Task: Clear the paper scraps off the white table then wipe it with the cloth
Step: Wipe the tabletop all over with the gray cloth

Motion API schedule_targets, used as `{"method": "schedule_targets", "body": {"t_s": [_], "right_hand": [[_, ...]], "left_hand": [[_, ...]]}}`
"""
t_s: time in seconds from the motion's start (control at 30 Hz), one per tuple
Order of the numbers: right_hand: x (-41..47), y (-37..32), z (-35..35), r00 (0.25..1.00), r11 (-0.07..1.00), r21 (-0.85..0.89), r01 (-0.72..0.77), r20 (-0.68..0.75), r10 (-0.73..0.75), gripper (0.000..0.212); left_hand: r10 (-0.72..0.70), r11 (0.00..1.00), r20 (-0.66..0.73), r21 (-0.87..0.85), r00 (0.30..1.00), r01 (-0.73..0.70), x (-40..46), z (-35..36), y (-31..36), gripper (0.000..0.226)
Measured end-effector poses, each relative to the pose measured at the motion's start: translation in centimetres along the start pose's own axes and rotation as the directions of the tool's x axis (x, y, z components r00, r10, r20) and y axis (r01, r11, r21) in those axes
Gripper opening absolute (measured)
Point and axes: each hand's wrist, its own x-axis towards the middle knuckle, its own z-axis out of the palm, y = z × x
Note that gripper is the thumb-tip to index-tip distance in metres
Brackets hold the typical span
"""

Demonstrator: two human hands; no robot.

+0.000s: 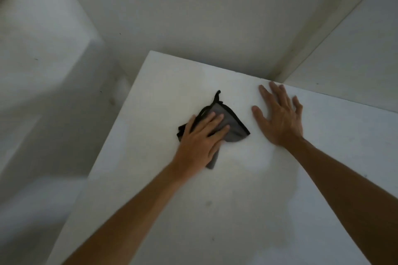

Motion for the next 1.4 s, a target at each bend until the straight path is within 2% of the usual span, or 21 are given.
{"method": "schedule_targets", "body": {"t_s": [0.07, 0.13, 0.23, 0.3, 0.33, 0.4, 0.47, 0.53, 0.6, 0.67, 0.77, 0.83, 1.0, 1.1, 1.13, 1.17, 1.23, 1.27, 1.3, 1.33, 1.4], "right_hand": [[-0.1, 0.1, 0.0, 1.000, 1.000, -0.014, 0.008, 0.008, -0.008, 0.067], [-0.1, 0.1, -0.1, 0.999, 1.000, -0.026, 0.016, 0.033, -0.015, 0.067], [-0.8, -0.5, -0.6, 0.998, 1.000, 0.011, 0.007, 0.057, -0.008, 0.062], [-2.8, -1.6, -0.9, 1.000, 0.996, 0.089, 0.013, 0.021, -0.015, 0.057], [-4.4, -2.2, -0.8, 1.000, 0.992, 0.127, 0.025, -0.004, -0.025, 0.055], [-8.0, -3.0, -0.6, 0.998, 0.984, 0.175, 0.040, -0.052, -0.031, 0.053], [-11.5, -3.0, -0.2, 0.995, 0.980, 0.199, -0.010, -0.098, 0.030, 0.050], [-14.2, -2.0, -0.2, 0.972, 0.955, 0.254, -0.150, -0.137, 0.189, 0.048], [-16.3, -0.4, -0.5, 0.902, 0.876, 0.356, -0.326, -0.158, 0.401, 0.047], [-17.9, 1.3, -0.7, 0.846, 0.816, 0.416, -0.401, -0.174, 0.504, 0.046], [-19.1, 2.7, -0.5, 0.872, 0.838, 0.411, -0.357, -0.176, 0.458, 0.047], [-19.4, 2.7, -0.2, 0.907, 0.867, 0.394, -0.304, -0.161, 0.390, 0.048], [-19.1, 0.5, 0.4, 0.982, 0.944, 0.311, -0.111, -0.112, 0.152, 0.052], [-18.9, -2.0, 0.6, 0.995, 0.959, 0.284, 0.005, -0.102, 0.025, 0.052], [-18.8, -3.0, 0.8, 0.995, 0.959, 0.283, 0.028, -0.097, -0.001, 0.052], [-18.6, -3.9, 1.0, 0.996, 0.958, 0.284, 0.037, -0.090, -0.012, 0.052], [-18.5, -5.5, 1.7, 0.998, 0.963, 0.268, 0.018, -0.066, -0.001, 0.053], [-18.5, -5.9, 2.1, 0.998, 0.971, 0.239, 0.002, -0.054, 0.011, 0.054], [-18.5, -6.0, 2.3, 0.999, 0.979, 0.203, -0.012, -0.044, 0.022, 0.055], [-18.5, -6.1, 2.5, 0.999, 0.985, 0.171, -0.023, -0.037, 0.030, 0.056], [-18.4, -6.0, 2.5, 0.999, 0.990, 0.136, -0.024, -0.030, 0.029, 0.056]], "left_hand": [[-0.098, 0.995, -0.078, -0.014, 0.992, 0.097, -0.8, 0.3, -0.6, 0.037], [-0.275, 0.961, -0.116, 0.004, 0.954, 0.278, -1.5, -0.8, -3.2, 0.038], [-0.573, 0.805, -0.212, 0.038, 0.792, 0.592, -2.5, -4.0, -8.3, 0.034], [-0.677, 0.716, -0.243, 0.000, 0.695, 0.698, -2.6, -6.0, -7.6, 0.036], [-0.657, 0.734, -0.251, 0.003, 0.711, 0.679, -2.5, -6.5, -5.6, 0.036], [-0.495, 0.852, -0.264, 0.040, 0.828, 0.522, -2.6, -6.5, 0.1, 0.031], [-0.356, 0.929, -0.210, 0.027, 0.911, 0.369, -3.8, -4.9, 6.9, 0.030], [-0.306, 0.952, -0.117, -0.011, 0.945, 0.307, -5.1, -2.4, 13.2, 0.032], [-0.257, 0.966, -0.017, 0.002, 0.966, 0.257, -6.4, 0.3, 18.1, 0.040], [-0.198, 0.980, 0.106, 0.058, 0.975, 0.192, -7.7, 1.9, 20.8, 0.055], [-0.170, 0.981, 0.122, 0.110, 0.978, 0.157, -7.7, 3.1, 19.1, 0.055], [-0.246, 0.959, 0.068, 0.159, 0.967, 0.233, -7.5, 3.1, 15.1, 0.050], [-0.558, 0.823, -0.028, 0.116, 0.830, 0.557, -8.9, -1.4, 2.2, 0.044], [-0.697, 0.708, -0.102, 0.059, 0.710, 0.704, -10.4, -4.8, -0.6, 0.041], [-0.677, 0.725, -0.148, 0.040, 0.721, 0.688, -10.5, -5.5, 0.5, 0.041], [-0.607, 0.780, -0.188, 0.043, 0.772, 0.624, -10.5, -5.7, 2.4, 0.041], [-0.363, 0.916, -0.203, 0.100, 0.909, 0.388, -11.2, -4.5, 7.0, 0.041], [-0.255, 0.953, -0.146, 0.131, 0.956, 0.274, -12.1, -3.4, 9.5, 0.041], [-0.215, 0.963, -0.061, 0.154, 0.975, 0.222, -13.2, -2.5, 11.9, 0.043], [-0.235, 0.960, 0.002, 0.160, 0.972, 0.231, -14.3, -1.8, 13.8, 0.047], [-0.301, 0.945, 0.037, 0.144, 0.953, 0.293, -15.7, -1.4, 14.5, 0.054]]}}
